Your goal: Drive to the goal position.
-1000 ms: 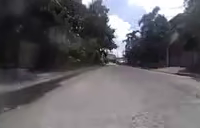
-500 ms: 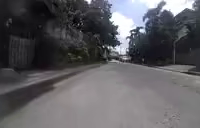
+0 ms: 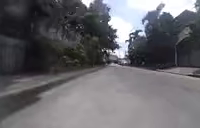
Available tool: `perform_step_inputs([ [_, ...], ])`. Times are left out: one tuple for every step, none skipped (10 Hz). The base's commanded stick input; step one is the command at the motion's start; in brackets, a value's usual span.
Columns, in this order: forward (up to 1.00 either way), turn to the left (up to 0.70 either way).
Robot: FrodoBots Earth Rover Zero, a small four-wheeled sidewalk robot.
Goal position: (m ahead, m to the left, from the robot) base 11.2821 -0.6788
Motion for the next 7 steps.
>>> perform_step_inputs([
  [1.00,-0.16],
  [1.00,-0.01],
  [1.00,0.00],
  [1.00,0.00],
  [1.00,0.00],
  [1.00,-0.01],
  [1.00,-0.23],
])
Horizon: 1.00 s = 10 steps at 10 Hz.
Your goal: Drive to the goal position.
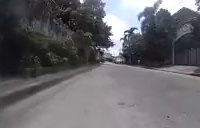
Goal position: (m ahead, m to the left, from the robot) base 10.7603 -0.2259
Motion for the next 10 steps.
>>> perform_step_inputs([
  [1.00,-0.37],
  [1.00,-0.39],
  [1.00,-0.40],
  [1.00,-0.40],
  [1.00,-0.40],
  [1.00,-0.37],
  [1.00,-0.18],
  [1.00,-0.12],
  [1.00,-0.06],
  [1.00,0.00],
])
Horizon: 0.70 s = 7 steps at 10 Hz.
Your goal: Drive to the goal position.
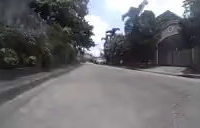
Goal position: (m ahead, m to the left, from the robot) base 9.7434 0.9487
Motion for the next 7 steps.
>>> perform_step_inputs([
  [1.00,0.00],
  [1.00,0.00],
  [1.00,0.00],
  [1.00,0.00],
  [1.00,0.00],
  [1.00,0.00],
  [1.00,0.00],
])
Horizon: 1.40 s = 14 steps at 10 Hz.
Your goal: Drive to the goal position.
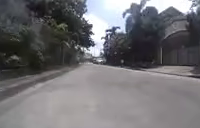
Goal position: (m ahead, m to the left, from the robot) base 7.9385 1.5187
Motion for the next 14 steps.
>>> perform_step_inputs([
  [1.00,-0.13],
  [1.00,-0.26],
  [1.00,-0.38],
  [1.00,-0.38],
  [1.00,-0.25],
  [1.00,-0.03],
  [1.00,0.00],
  [1.00,0.00],
  [1.00,0.00],
  [1.00,0.00],
  [1.00,0.00],
  [1.00,0.00],
  [1.00,0.00],
  [1.00,0.00],
])
